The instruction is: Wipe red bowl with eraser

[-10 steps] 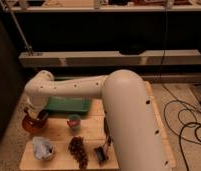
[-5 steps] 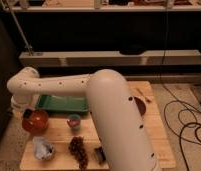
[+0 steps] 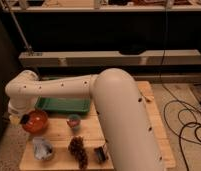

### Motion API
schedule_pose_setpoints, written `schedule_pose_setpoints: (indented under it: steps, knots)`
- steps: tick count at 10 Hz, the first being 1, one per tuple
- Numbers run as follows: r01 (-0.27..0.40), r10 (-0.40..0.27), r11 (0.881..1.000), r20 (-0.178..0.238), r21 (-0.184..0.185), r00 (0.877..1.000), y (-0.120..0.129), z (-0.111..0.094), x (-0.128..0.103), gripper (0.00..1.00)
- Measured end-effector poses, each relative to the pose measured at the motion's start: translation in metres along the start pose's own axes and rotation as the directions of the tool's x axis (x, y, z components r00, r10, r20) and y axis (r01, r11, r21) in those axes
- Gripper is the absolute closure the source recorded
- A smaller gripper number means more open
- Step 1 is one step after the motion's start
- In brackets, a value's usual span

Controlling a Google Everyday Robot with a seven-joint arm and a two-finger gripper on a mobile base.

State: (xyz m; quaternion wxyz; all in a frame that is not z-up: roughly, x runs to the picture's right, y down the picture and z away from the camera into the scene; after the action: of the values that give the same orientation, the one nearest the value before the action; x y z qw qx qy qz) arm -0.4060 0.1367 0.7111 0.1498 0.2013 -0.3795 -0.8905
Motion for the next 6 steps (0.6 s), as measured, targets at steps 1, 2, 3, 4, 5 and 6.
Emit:
schedule_pose_setpoints:
  steps: [1,2,3,4,5,6]
  knots:
    - [-0.013,0.013,1.0,0.012,-0.001,1.0,-0.002,-0.004,-0.014,1.0]
    - [-0.028,0.029,1.0,0.022,-0.007,0.999,0.0,-0.006,-0.026,1.0]
    - [-0.042,0.043,0.999,0.03,-0.013,0.999,0.0,-0.007,-0.035,1.0]
    - [-0.05,0.051,0.998,0.037,-0.023,0.998,0.001,-0.007,-0.041,1.0]
    - [-0.061,0.062,0.998,0.046,-0.034,0.997,0.003,-0.007,-0.047,1.0]
    - [-0.072,0.074,0.997,0.051,-0.042,0.996,0.006,-0.007,-0.052,1.0]
